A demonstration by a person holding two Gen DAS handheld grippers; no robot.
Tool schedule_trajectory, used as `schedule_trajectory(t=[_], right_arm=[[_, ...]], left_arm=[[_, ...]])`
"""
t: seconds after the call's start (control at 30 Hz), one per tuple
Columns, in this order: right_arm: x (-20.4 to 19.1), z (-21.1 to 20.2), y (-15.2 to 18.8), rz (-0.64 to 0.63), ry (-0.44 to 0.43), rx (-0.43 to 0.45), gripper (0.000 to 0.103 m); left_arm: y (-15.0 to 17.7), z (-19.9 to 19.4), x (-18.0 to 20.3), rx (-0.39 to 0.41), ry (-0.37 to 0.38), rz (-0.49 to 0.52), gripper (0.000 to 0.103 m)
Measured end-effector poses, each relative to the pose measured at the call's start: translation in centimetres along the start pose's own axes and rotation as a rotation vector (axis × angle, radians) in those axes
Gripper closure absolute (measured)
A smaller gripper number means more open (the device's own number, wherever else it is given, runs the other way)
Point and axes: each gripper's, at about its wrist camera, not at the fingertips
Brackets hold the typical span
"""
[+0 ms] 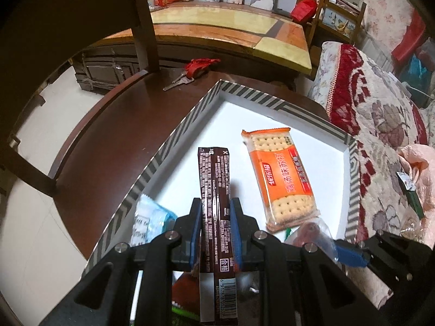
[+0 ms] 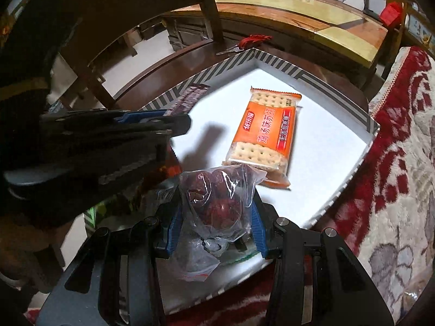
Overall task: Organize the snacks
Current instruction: 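Carry the chocolate bar and red date bag over the white tray, then open both tools to drop the chocolate bar and date bag into the tray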
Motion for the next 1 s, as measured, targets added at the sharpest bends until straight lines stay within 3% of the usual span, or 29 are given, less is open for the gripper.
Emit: schedule_trajectory(t=[0.57,0.87,1.0], right_arm=[[-0.8,0.2,0.3,-0.031,-0.015,-0.011,0.057],[-1.0,-0.8,0.5,-0.007,-0.027,0.019,0.048],[-1.0,-1.9,0.6,-0.003,-0.031,0.050,0.048]], left_arm=[[0.3,1.6,0.2,-0.041,-0.022,-0.006,0.076],[0.6,0.8,0.2,-0.027,-0.007,-0.008,0.035],[0.6,-0.3,-0.1,-0.004,-0.003,-0.022,0.027]])
Point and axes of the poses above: each gripper's, at about its wrist camera, not at the fingertips, and z roughly the way its jaws point, x to its right, y to its underside, and after that the axes turned 9 degrees about -y, right-handed
